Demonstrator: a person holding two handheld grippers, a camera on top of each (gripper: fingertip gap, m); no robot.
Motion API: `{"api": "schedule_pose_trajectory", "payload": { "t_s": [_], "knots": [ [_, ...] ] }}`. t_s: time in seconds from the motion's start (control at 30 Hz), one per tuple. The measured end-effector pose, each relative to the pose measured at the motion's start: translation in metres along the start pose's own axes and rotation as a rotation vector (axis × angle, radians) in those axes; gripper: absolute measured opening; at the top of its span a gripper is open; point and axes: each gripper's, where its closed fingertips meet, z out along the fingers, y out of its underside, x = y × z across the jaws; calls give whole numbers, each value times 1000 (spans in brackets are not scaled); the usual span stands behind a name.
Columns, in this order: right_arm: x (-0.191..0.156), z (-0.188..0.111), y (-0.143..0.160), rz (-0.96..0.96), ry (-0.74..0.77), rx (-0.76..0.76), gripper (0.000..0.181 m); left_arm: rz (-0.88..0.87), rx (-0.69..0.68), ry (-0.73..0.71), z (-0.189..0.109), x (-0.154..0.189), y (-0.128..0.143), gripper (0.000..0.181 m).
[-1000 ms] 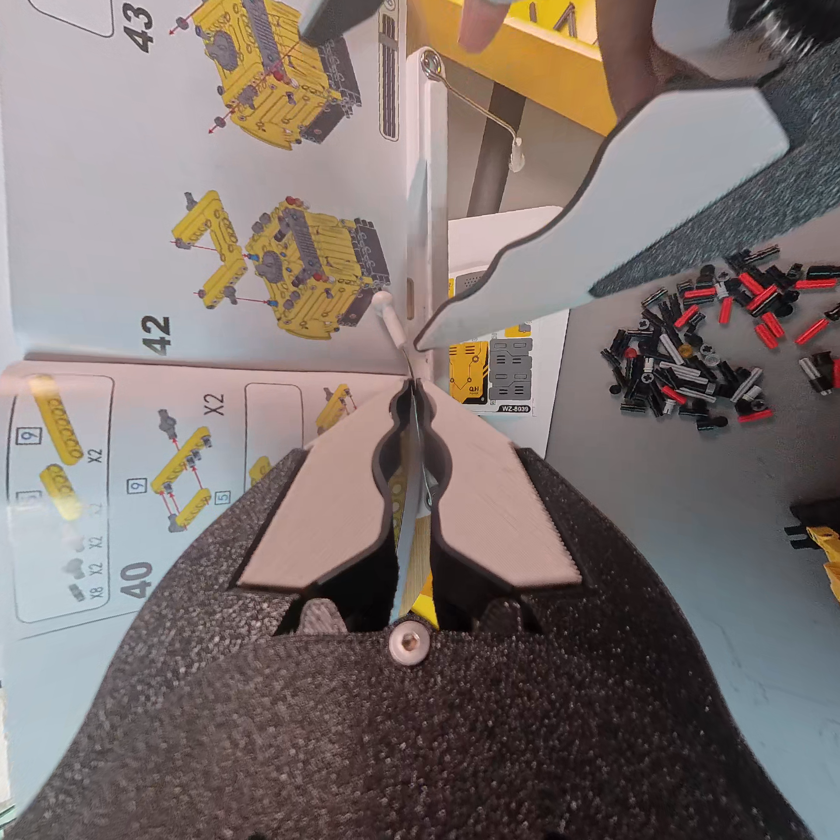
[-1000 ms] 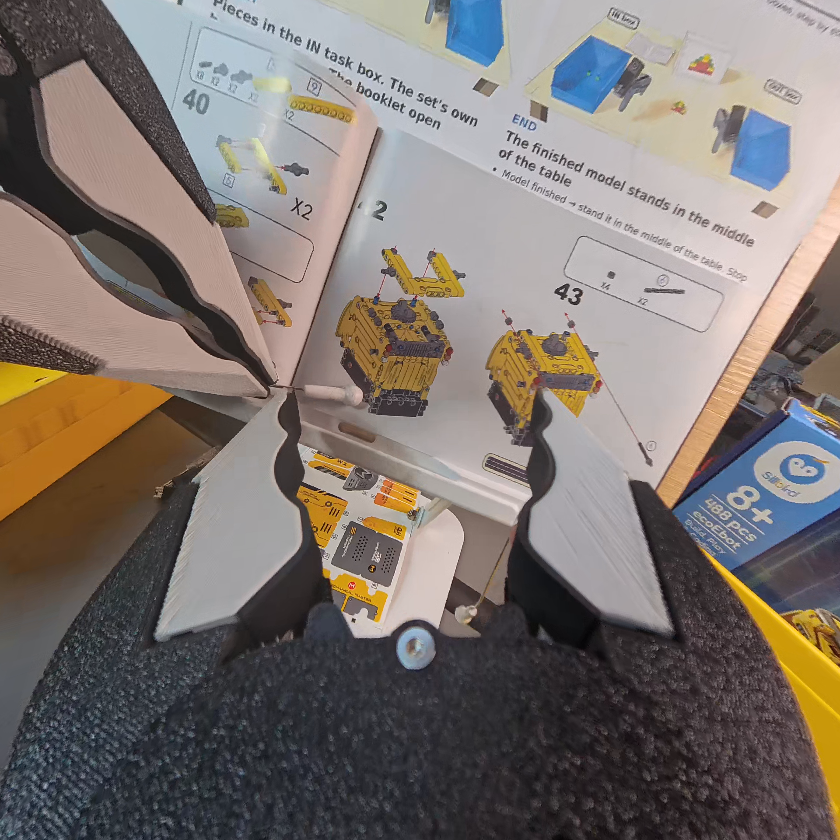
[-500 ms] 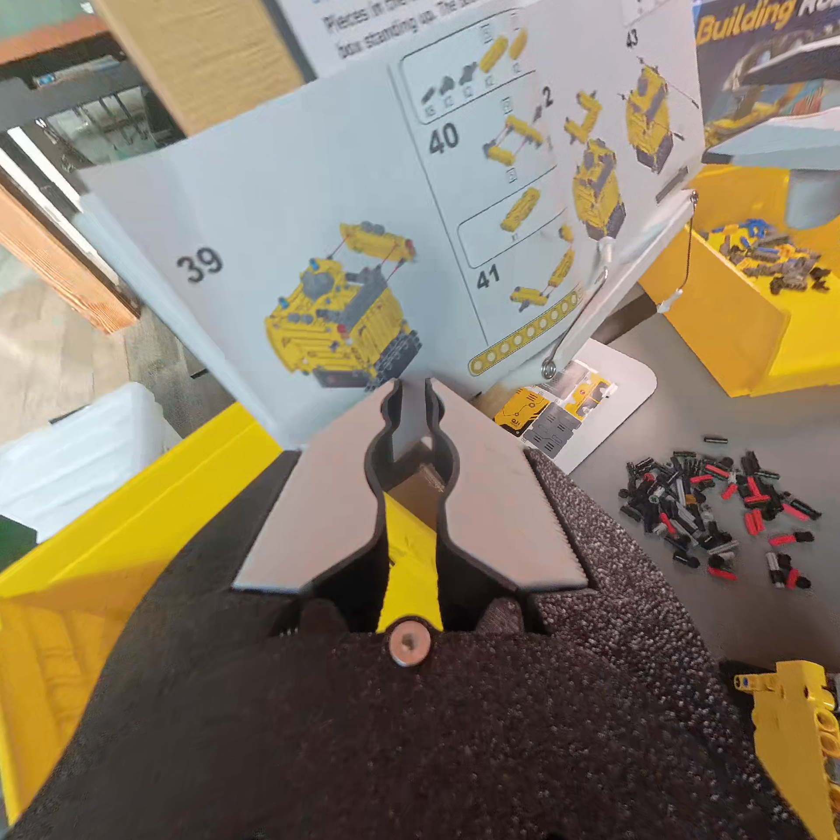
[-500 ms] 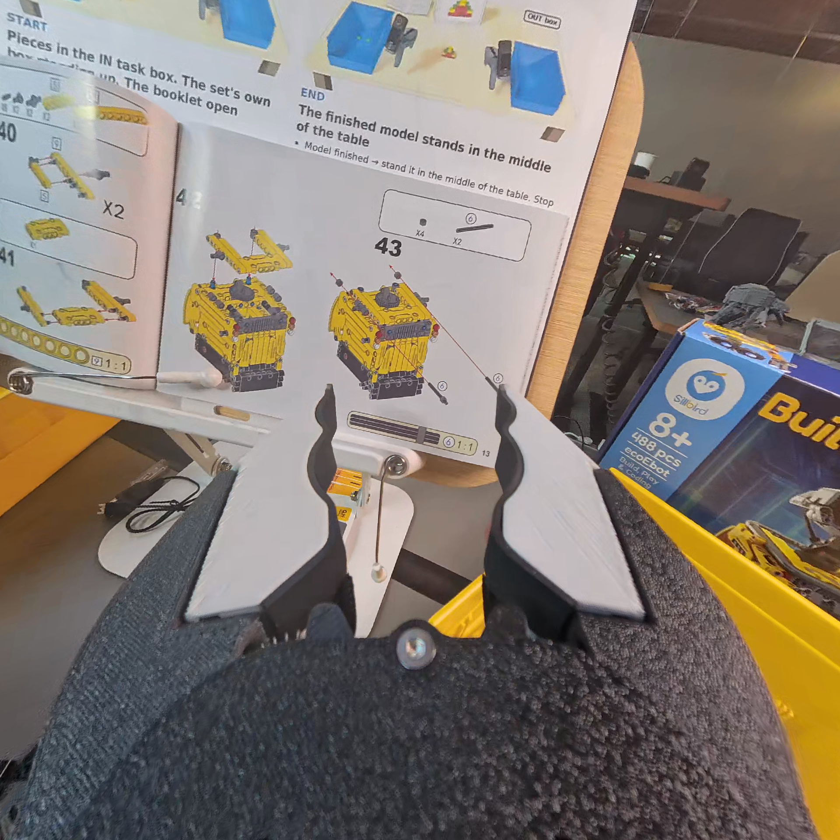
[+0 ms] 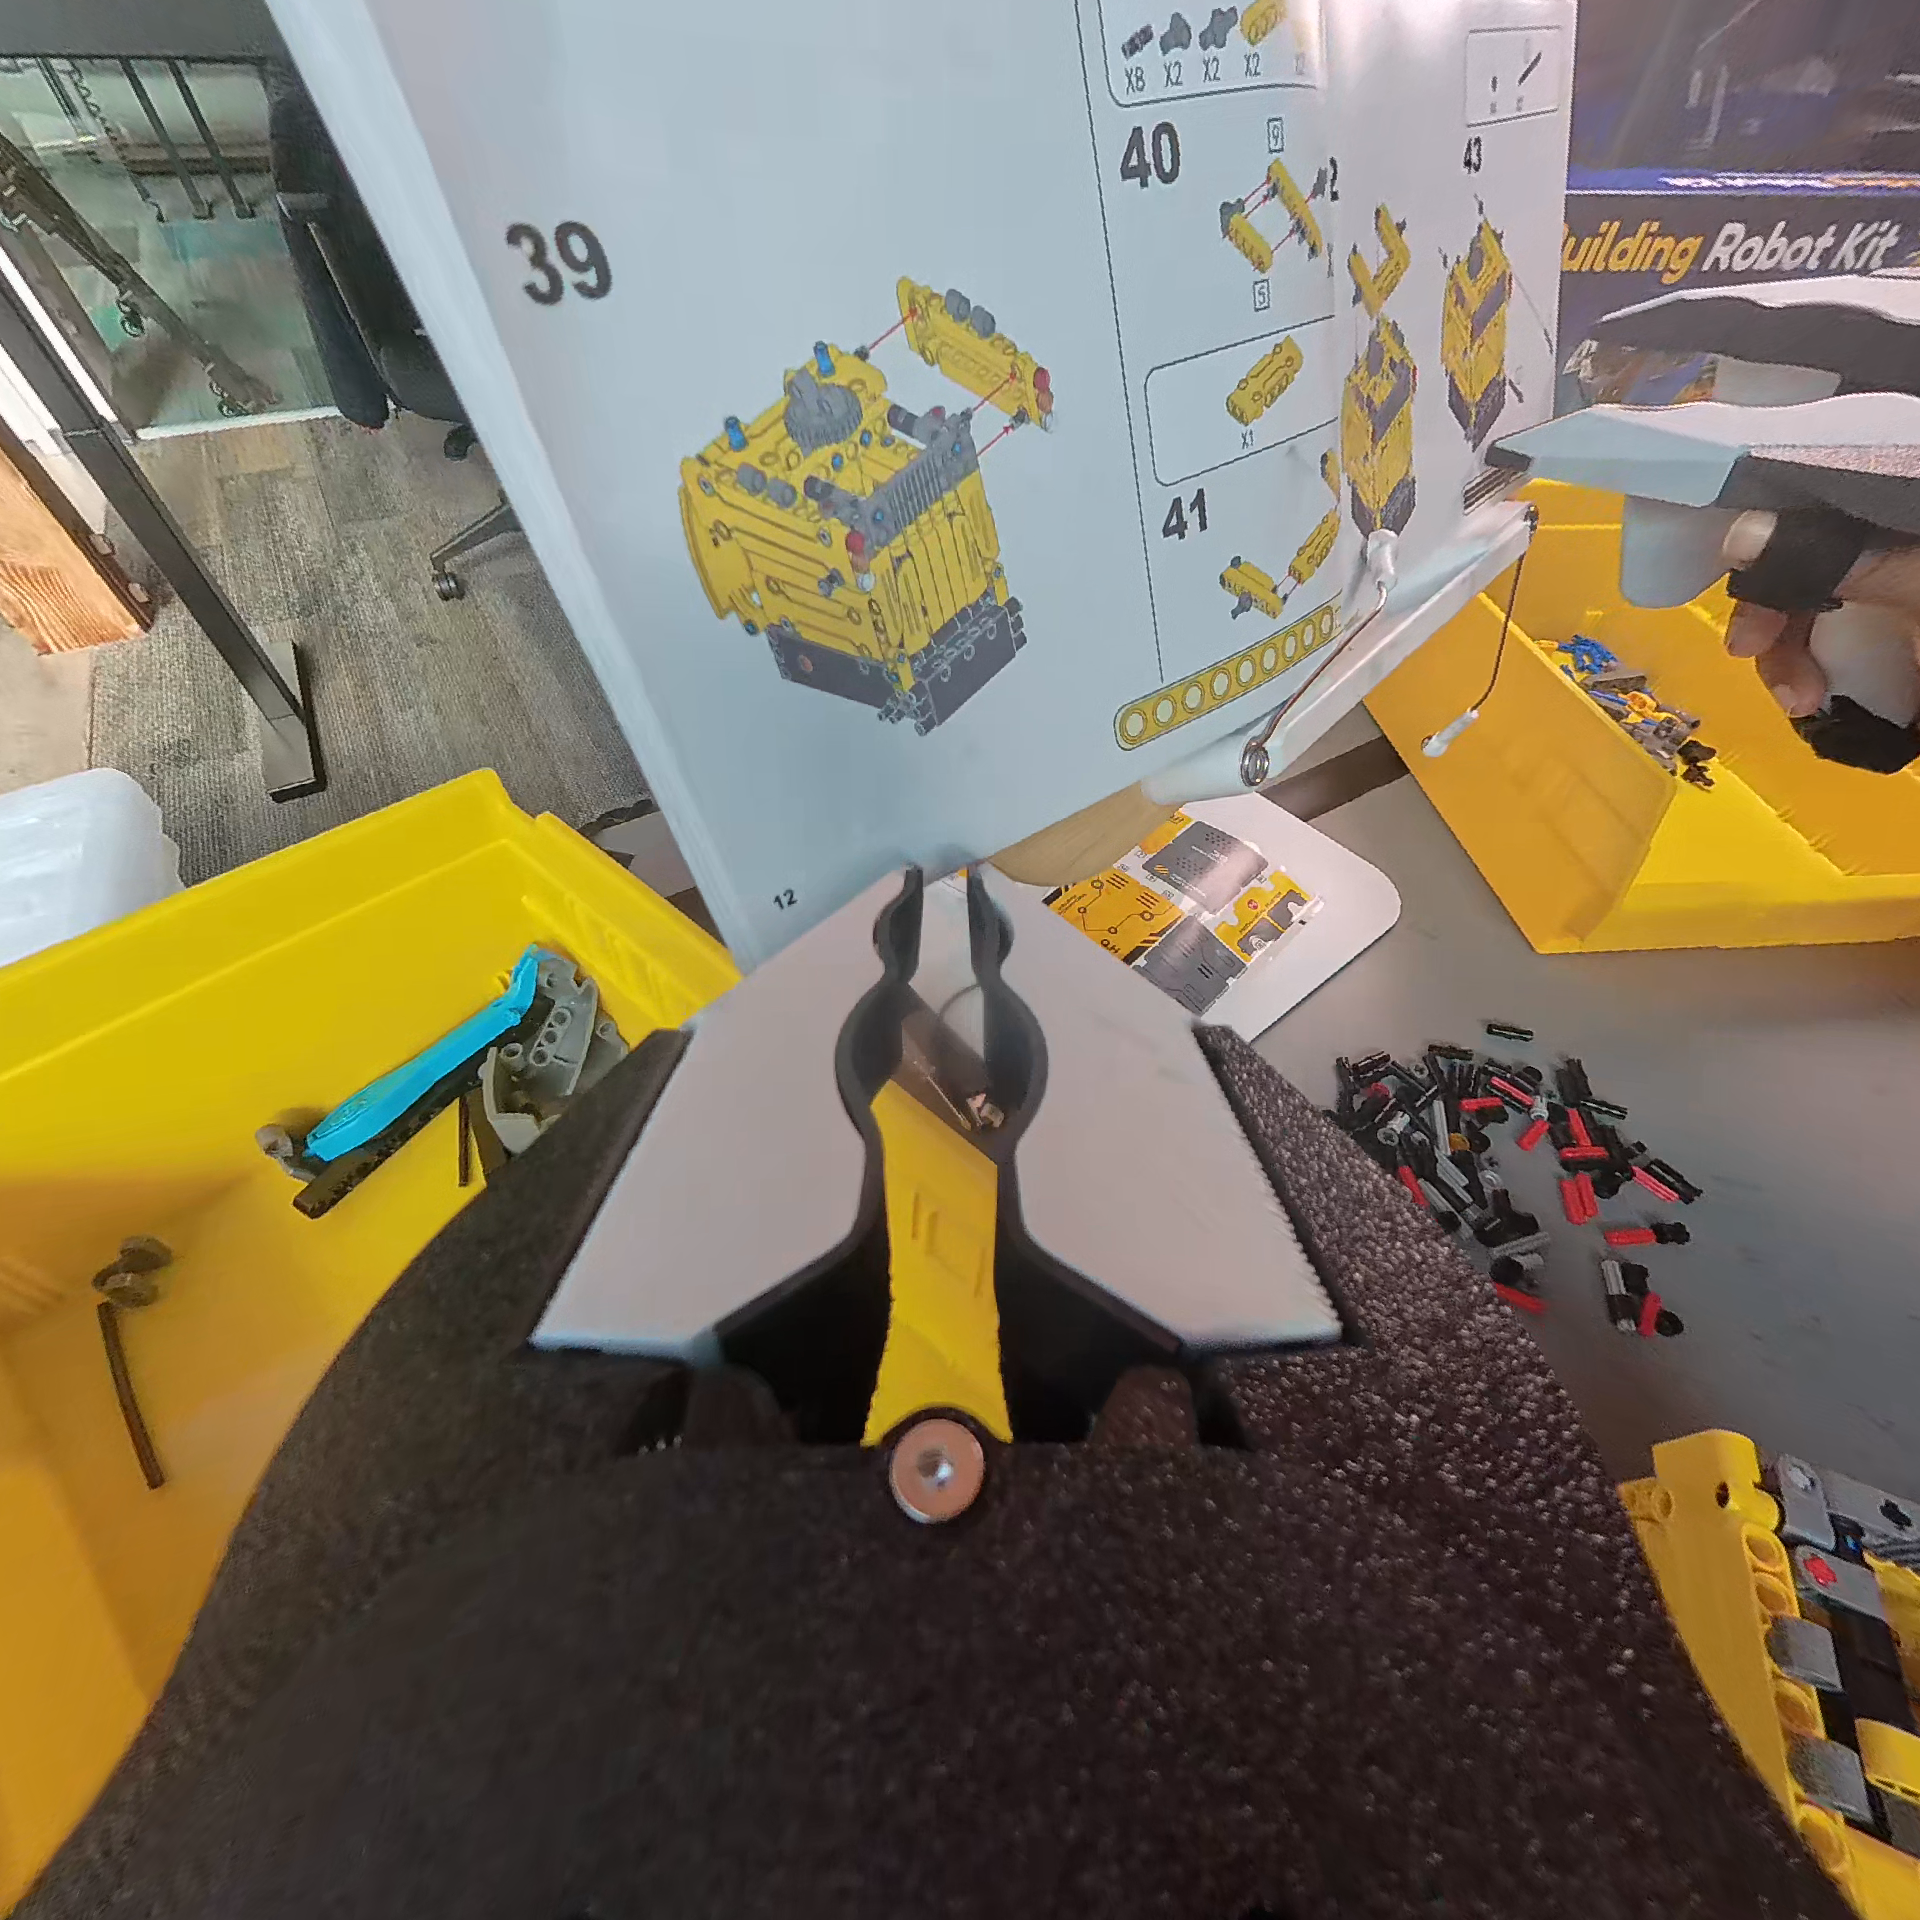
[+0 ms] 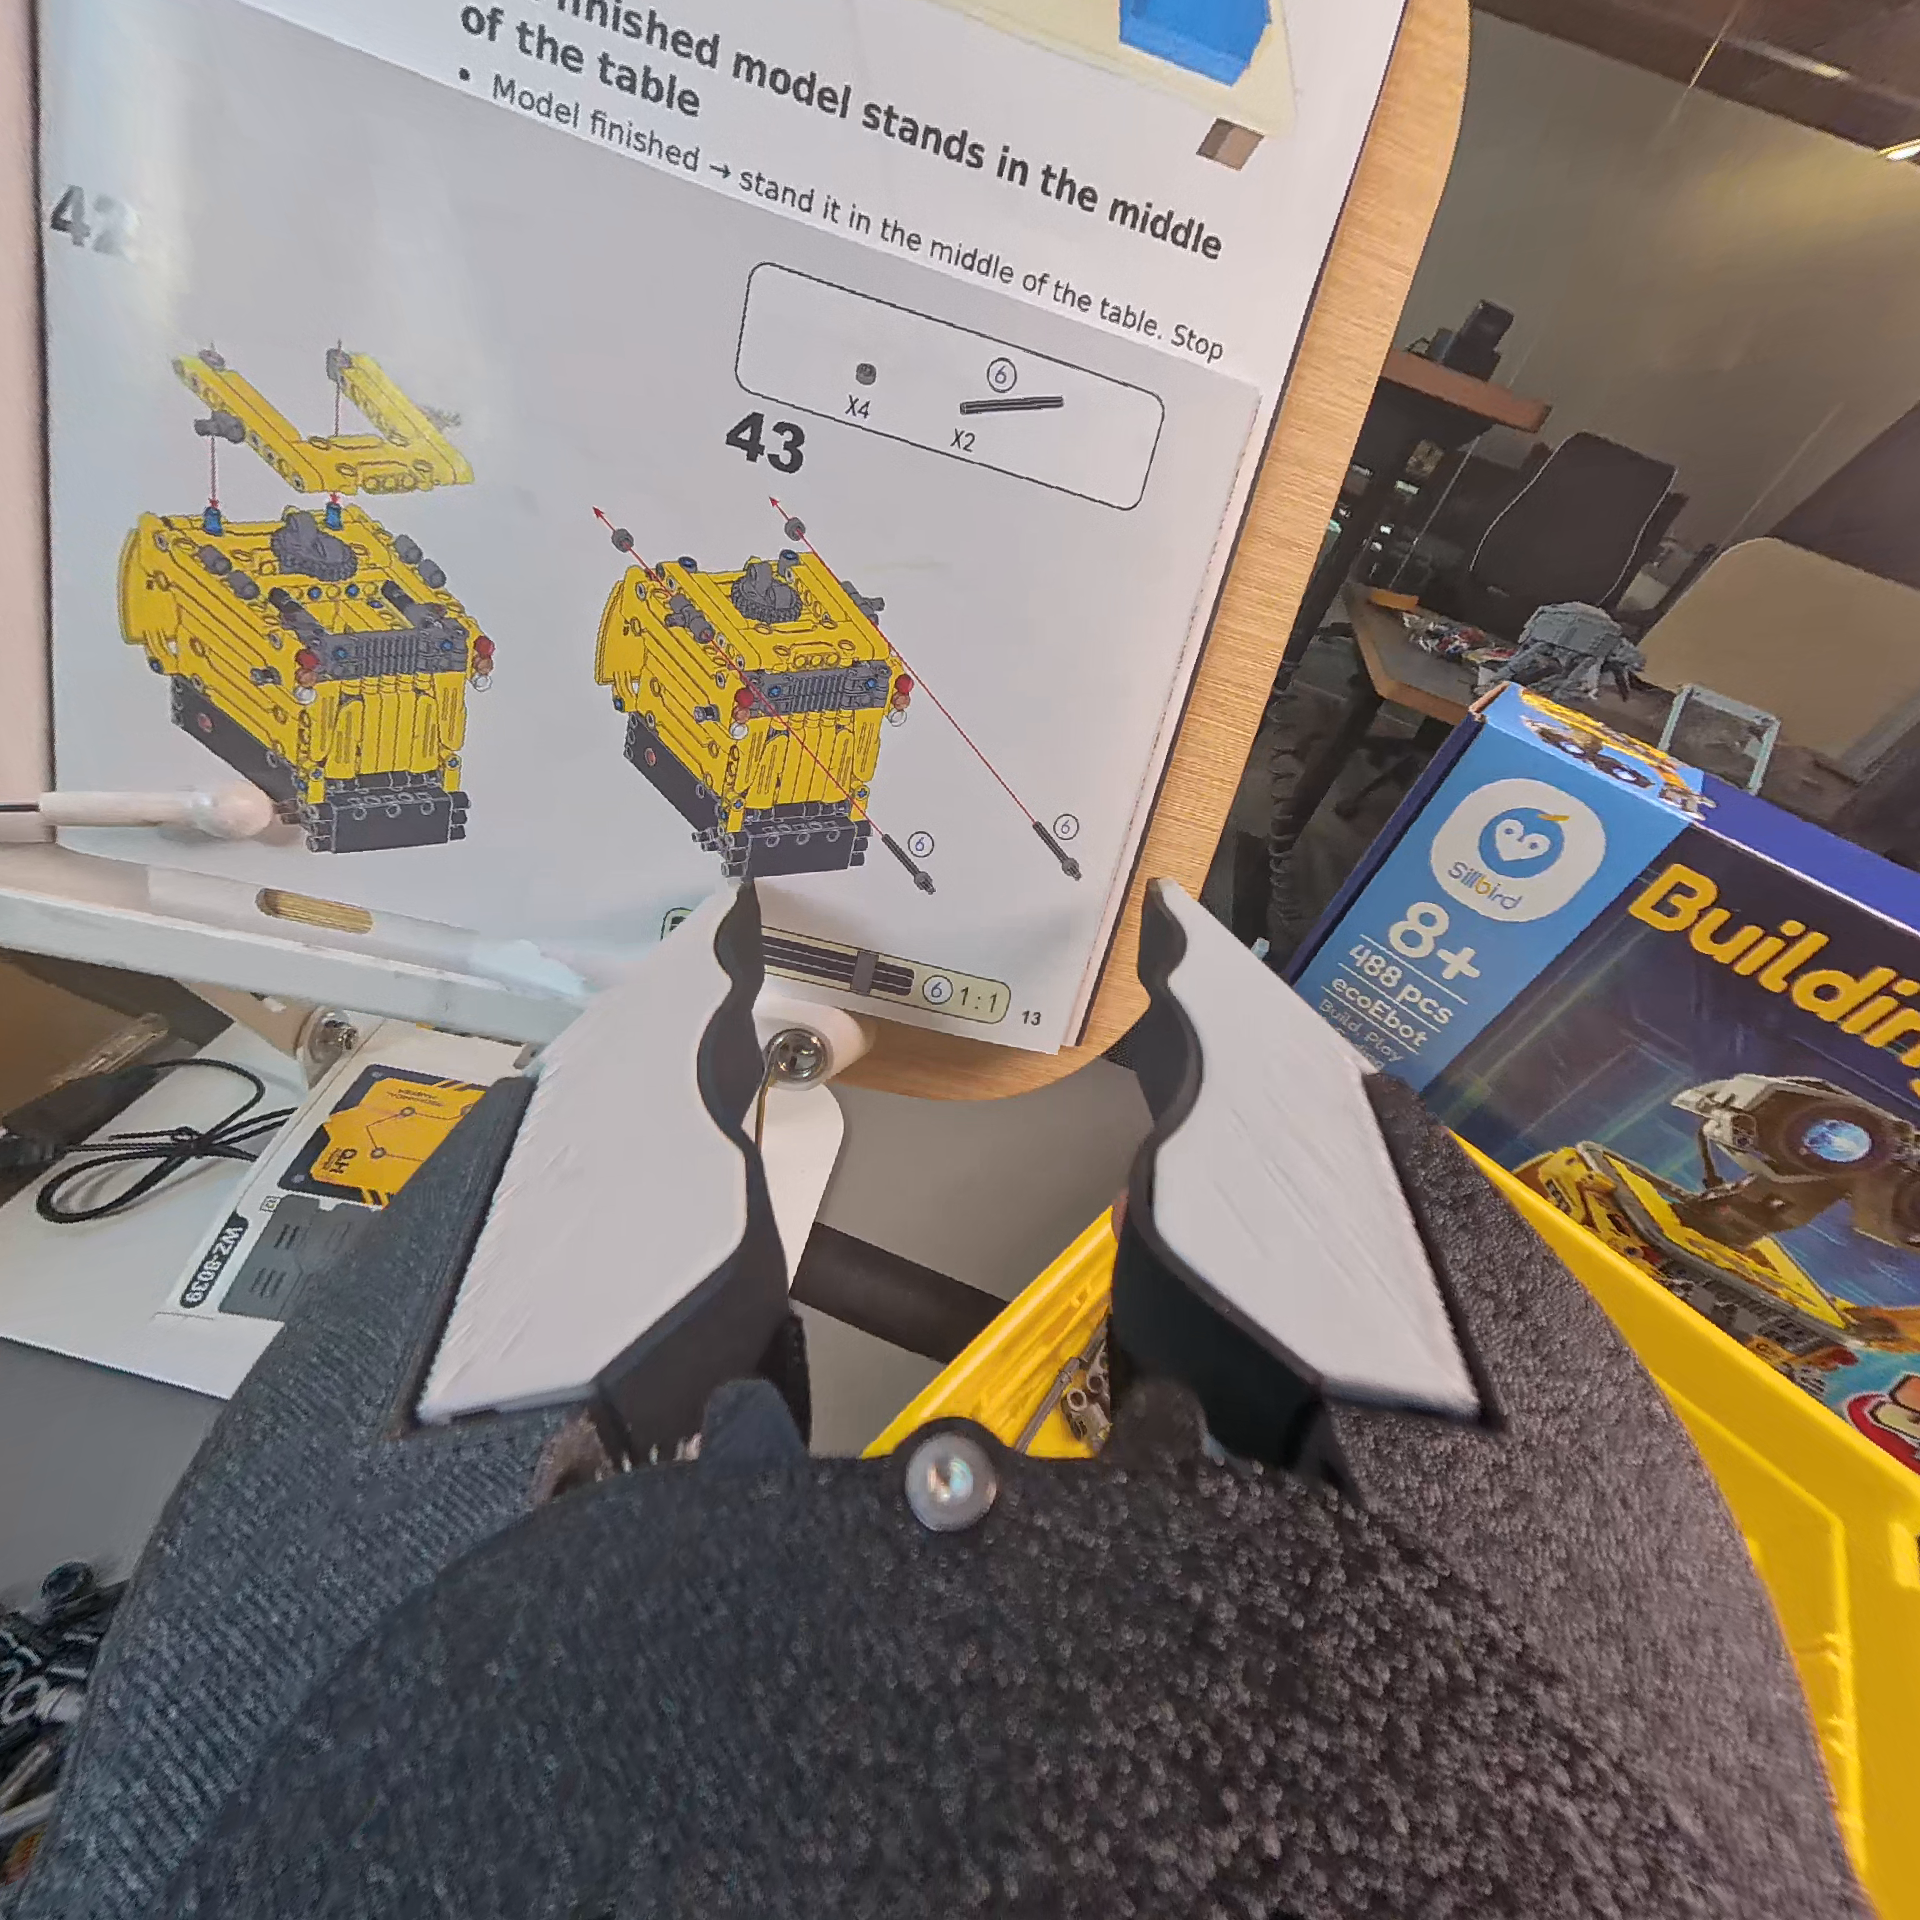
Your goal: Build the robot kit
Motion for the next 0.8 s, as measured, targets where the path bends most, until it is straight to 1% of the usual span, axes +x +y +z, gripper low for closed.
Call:
{"api": "schedule_pose_trajectory", "payload": {
  "t_s": [0.1, 0.2, 0.27, 0.33, 0.4, 0.47, 0.53, 0.63, 0.7, 0.8],
  "knots": [
    [-14, -18, -15, 10, -81, 82, 74, 15, 25, 17, -12, 7, -1, 10],
    [-42, -52, -32, 9, -221, 181, 69, 17, 67, 55, -31, 21, -1, 13],
    [-67, -78, -34, -18, -335, 213, 63, 19, 83, 90, -47, 33, 3, 18],
    [-94, -107, -26, -46, -468, 220, 56, 36, 85, 125, -64, 48, 10, 25],
    [-122, -138, -9, -74, -614, 199, 50, 65, 71, 161, -83, 64, 25, 36],
    [-144, -166, 19, -111, -735, 142, 48, 79, 48, 208, -103, 81, 44, 48],
    [-164, -194, 56, -128, -879, 3, 49, 64, 4, 279, -122, 100, 69, 59],
    [-186, -236, 109, -150, -1052, -215, 52, 14, -16, 340, -144, 117, 101, 68],
    [-198, -253, 133, -188, -1088, -288, 59, -8, -29, 350, -150, 123, 119, 74],
    [-211, -260, 164, -311, -1086, -366, 66, -33, -5, 368, -152, 132, 129, 67]
  ]
}}
